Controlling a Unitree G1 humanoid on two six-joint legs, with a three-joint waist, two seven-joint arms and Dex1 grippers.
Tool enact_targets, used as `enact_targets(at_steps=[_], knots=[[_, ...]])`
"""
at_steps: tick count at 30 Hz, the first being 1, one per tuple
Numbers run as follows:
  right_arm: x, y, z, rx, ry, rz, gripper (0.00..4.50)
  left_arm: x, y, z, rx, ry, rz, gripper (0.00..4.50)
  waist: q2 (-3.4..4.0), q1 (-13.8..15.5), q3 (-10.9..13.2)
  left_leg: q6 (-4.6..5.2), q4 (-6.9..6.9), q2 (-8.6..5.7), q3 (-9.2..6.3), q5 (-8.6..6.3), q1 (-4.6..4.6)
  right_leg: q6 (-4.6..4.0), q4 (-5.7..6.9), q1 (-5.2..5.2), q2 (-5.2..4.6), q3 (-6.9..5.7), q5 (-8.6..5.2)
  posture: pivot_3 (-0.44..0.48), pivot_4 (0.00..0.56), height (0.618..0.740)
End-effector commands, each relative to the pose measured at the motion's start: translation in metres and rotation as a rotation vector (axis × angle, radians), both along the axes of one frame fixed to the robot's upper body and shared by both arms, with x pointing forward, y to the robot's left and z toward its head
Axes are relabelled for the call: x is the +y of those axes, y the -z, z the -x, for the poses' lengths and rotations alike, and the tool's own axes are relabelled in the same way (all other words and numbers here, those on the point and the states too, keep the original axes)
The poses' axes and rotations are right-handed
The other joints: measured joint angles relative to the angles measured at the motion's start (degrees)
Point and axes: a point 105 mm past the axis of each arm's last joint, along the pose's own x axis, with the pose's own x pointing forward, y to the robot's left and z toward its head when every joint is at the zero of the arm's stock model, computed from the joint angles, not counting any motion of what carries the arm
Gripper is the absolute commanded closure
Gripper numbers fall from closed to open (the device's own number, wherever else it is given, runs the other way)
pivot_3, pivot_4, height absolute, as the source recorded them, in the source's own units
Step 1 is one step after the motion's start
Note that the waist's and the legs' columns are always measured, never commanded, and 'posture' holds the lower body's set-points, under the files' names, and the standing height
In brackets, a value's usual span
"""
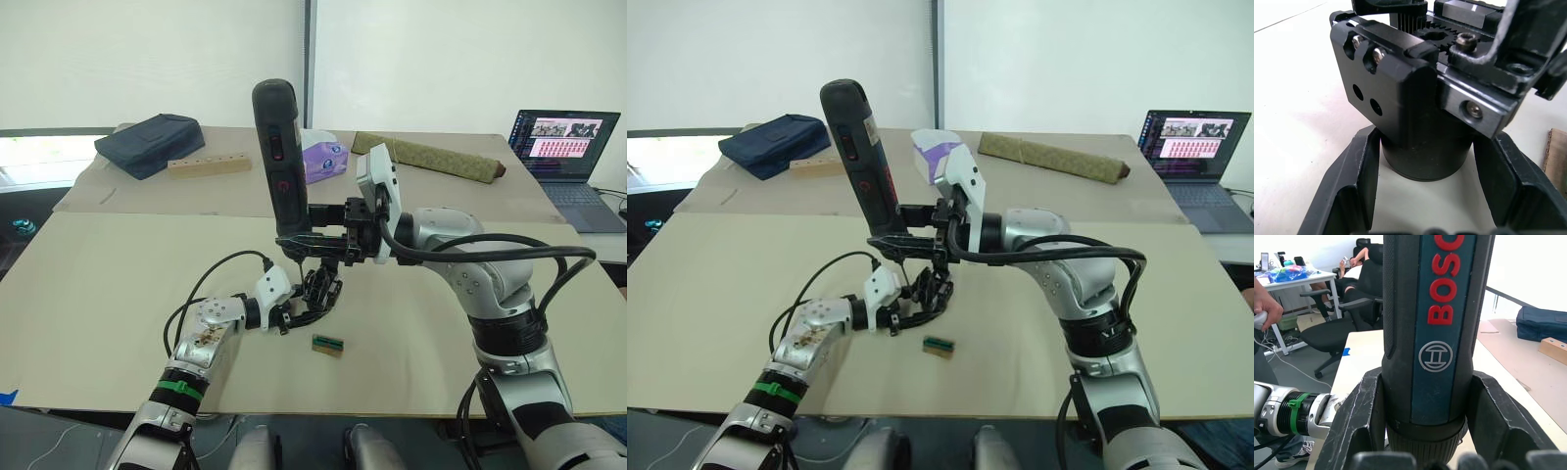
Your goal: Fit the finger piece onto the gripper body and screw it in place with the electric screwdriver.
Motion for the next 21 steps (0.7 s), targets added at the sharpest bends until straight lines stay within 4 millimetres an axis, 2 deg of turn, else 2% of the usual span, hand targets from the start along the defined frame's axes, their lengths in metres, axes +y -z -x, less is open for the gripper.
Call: enact_targets(at_steps=[1, 9, 21], knots=[[-0.0017, -0.0147, 0.0082, -0.049, -0.020, -0.044, 2.60, 0.0021, 0.0305, 0.0103, 0.118, -0.004, -0.058, 2.21, 0.00, 0.00, 0.00, 0.00, 0.00, 0.00, 0.00, 0.00, 0.00, 0.00, 0.00, 0.00, 0.00, 0.00, 0.00, 0.000, 0.150, 0.740], [-0.0039, -0.0121, 0.0053, -0.056, -0.003, -0.030, 2.60, 0.0006, 0.0307, 0.0094, 0.118, -0.005, -0.053, 2.21, 0.00, 0.03, 0.00, 0.00, -0.01, 0.01, 0.00, 0.00, 0.00, 0.00, -0.01, 0.00, -0.01, 0.00, 0.00, 0.000, 0.150, 0.740], [-0.0060, -0.0209, 0.0027, -0.051, 0.009, -0.068, 2.60, -0.0002, 0.0309, 0.0092, 0.120, -0.005, -0.052, 2.21, 0.00, 0.08, 0.00, 0.00, -0.01, 0.01, 0.00, 0.00, -0.01, 0.00, -0.03, 0.00, -0.03, 0.00, 0.00, 0.000, 0.150, 0.740]])
